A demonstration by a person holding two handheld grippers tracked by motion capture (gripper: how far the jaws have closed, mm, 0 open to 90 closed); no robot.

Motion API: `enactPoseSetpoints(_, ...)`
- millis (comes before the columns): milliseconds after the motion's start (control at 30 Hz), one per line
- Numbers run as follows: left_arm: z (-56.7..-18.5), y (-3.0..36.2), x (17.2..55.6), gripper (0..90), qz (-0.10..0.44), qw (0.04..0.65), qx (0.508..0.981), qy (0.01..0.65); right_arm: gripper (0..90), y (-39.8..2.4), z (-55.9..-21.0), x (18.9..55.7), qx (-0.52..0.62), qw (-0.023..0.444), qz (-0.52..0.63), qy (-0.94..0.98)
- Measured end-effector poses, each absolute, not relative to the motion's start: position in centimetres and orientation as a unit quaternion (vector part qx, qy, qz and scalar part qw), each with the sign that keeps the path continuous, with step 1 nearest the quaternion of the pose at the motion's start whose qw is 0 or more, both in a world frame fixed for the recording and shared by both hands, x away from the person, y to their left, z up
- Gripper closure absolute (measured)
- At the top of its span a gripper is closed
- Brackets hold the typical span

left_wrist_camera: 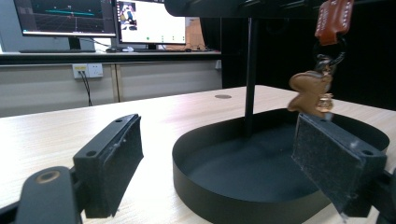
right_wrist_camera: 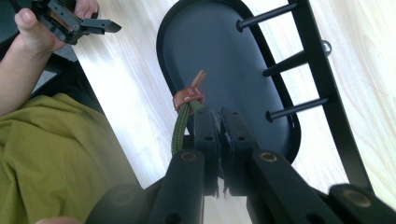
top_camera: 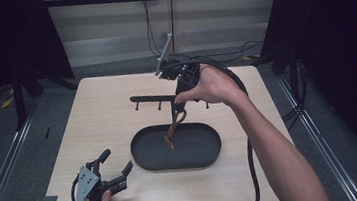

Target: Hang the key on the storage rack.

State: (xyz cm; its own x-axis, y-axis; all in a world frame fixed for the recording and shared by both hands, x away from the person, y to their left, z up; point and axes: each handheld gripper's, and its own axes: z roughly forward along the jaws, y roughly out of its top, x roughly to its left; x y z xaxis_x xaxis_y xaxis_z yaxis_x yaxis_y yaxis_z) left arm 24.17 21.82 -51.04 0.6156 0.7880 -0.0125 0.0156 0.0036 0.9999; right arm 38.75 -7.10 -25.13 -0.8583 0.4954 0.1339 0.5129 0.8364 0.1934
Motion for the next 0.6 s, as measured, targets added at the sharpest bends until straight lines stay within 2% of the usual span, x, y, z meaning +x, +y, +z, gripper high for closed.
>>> enactPoseSetpoints(600,-51.0,21.9,24.2,15.8,0.306,0.63,0.641,0.314,86.4,-7.6,-26.9,41.4,-0.288,0.031,-0.11,-0.951)
